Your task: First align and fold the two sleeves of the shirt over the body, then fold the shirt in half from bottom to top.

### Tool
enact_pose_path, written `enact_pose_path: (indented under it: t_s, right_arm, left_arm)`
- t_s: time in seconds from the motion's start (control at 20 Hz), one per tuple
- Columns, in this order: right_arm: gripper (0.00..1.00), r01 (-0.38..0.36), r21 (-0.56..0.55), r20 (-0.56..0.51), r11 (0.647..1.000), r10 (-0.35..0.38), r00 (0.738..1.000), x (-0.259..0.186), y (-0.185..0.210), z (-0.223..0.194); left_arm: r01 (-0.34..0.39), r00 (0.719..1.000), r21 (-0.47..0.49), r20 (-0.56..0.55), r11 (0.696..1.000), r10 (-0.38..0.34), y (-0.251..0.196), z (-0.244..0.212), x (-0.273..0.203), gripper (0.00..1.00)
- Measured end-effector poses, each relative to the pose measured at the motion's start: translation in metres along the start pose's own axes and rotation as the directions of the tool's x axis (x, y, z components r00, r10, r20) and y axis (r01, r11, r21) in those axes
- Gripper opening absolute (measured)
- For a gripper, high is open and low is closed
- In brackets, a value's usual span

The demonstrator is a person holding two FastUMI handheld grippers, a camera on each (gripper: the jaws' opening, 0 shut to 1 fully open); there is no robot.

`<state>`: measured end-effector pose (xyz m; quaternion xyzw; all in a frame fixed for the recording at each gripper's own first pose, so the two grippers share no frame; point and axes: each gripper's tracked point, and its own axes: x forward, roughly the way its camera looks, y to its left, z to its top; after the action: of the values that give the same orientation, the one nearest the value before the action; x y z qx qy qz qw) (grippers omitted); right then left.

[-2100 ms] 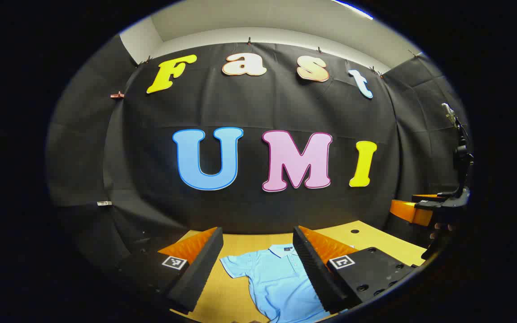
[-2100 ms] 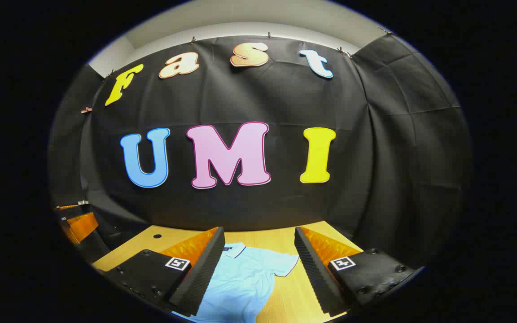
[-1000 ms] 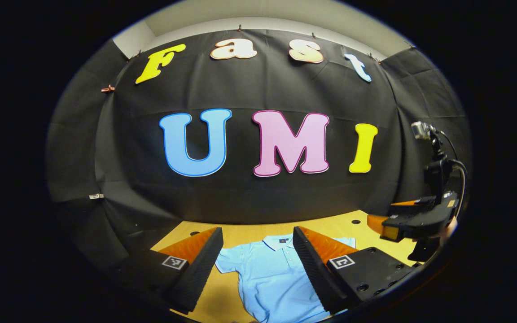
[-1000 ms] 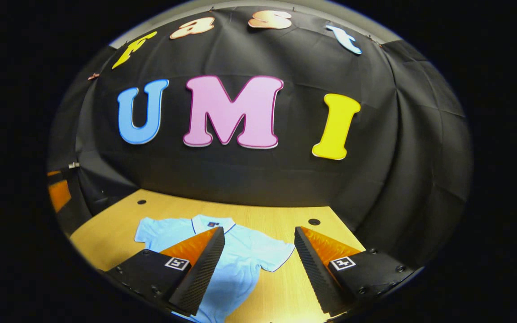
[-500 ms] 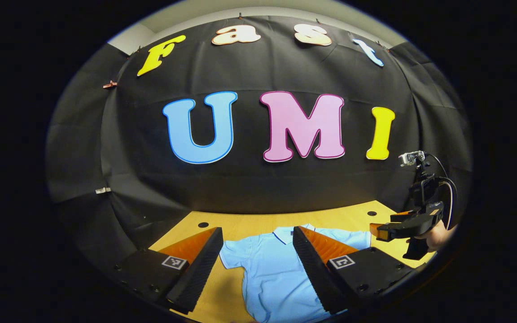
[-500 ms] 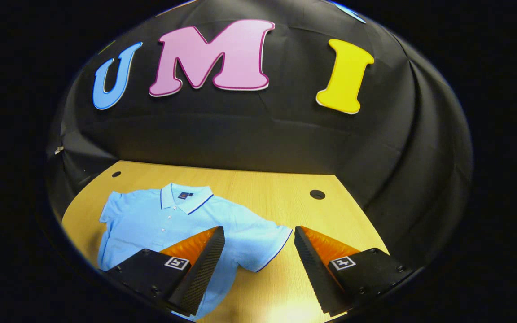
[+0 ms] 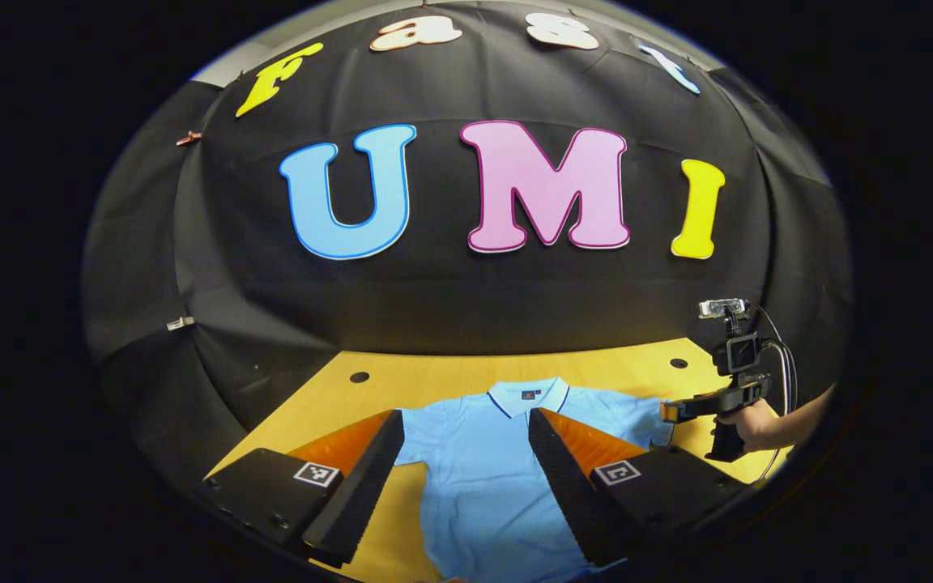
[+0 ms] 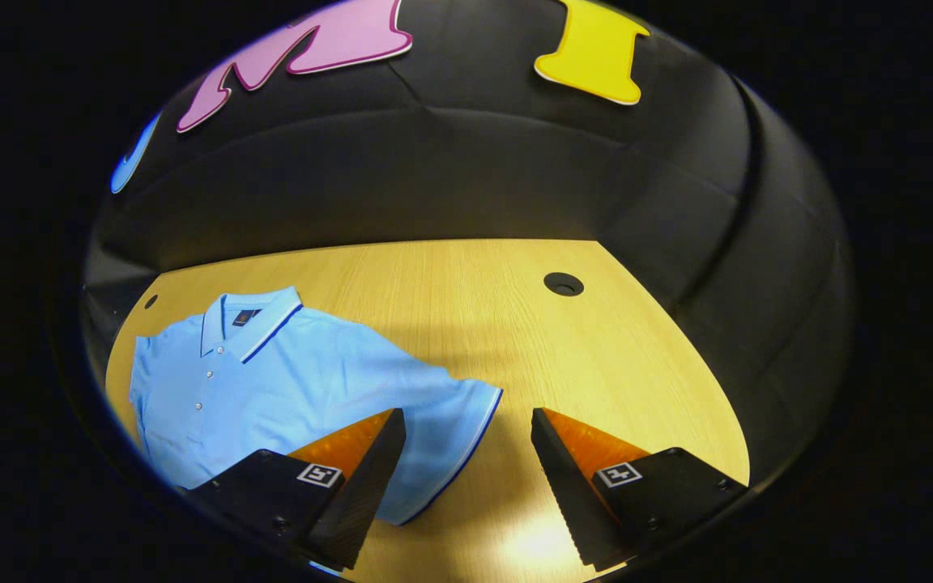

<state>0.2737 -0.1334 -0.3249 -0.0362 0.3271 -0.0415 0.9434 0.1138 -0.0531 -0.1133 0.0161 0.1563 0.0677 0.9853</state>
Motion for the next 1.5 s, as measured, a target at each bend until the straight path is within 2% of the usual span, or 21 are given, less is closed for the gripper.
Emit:
enact_pose_path:
  t_s: [0.25,0.35,0.4,0.55,0.7,0.9,1.1,1.2,1.25,1.3,1.5]
  right_arm:
    - [0.97,-0.016,0.052,-0.101,0.999,0.021,0.995,0.02,0.003,-0.025]
    - [0.79,-0.036,0.029,-0.069,0.999,0.038,0.997,0.024,0.008,-0.019]
    - [0.77,-0.052,0.029,-0.08,0.998,0.054,0.995,0.024,0.013,-0.022]
    - [0.27,-0.058,0.039,-0.07,0.998,0.061,0.996,0.024,0.019,-0.015]
    - [0.06,-0.053,-0.003,-0.074,0.999,0.052,0.996,0.024,0.026,-0.016]
    - [0.05,-0.091,-0.027,-0.055,0.996,0.089,0.994,0.02,0.033,-0.001]
    - [0.05,-0.129,-0.075,0.027,0.989,0.131,0.991,0.002,0.052,0.046]
    - [0.05,-0.166,-0.126,0.043,0.978,0.172,0.984,-0.006,0.078,0.057]
    - [0.0,-0.197,-0.135,0.038,0.971,0.203,0.978,-0.012,0.097,0.059]
    - [0.05,-0.223,-0.144,0.036,0.964,0.23,0.973,-0.017,0.113,0.06]
    - [0.05,-0.305,-0.214,-0.002,0.928,0.312,0.95,-0.032,0.185,0.044]
  left_arm:
    - [-0.01,1.0,0.002,-0.004,1.0,0.01,-0.006,0.0,0.007,0.98]
    - [-0.015,1.0,-0.014,-0.016,1.0,0.014,-0.006,-0.003,0.007,0.98]
    - [-0.016,1.0,-0.024,-0.019,1.0,0.015,-0.005,-0.002,0.006,0.98]
    - [-0.026,0.999,-0.039,-0.034,0.999,0.025,-0.004,-0.009,0.005,0.98]
    - [-0.045,0.998,-0.042,-0.04,0.998,0.044,0.005,-0.015,-0.004,0.98]
    - [-0.068,0.997,-0.047,-0.046,0.997,0.066,0.019,-0.022,-0.01,0.98]
    - [-0.084,0.996,-0.062,-0.039,0.995,0.082,0.031,-0.026,-0.019,0.98]
    - [-0.099,0.994,-0.068,-0.044,0.993,0.096,0.036,-0.03,-0.025,0.98]
    - [-0.111,0.993,-0.071,-0.042,0.991,0.108,0.039,-0.034,-0.032,0.98]
    - [-0.117,0.993,-0.077,-0.041,0.99,0.114,0.042,-0.036,-0.037,0.98]
    - [-0.162,0.985,-0.1,-0.068,0.982,0.156,0.064,-0.054,-0.06,0.98]
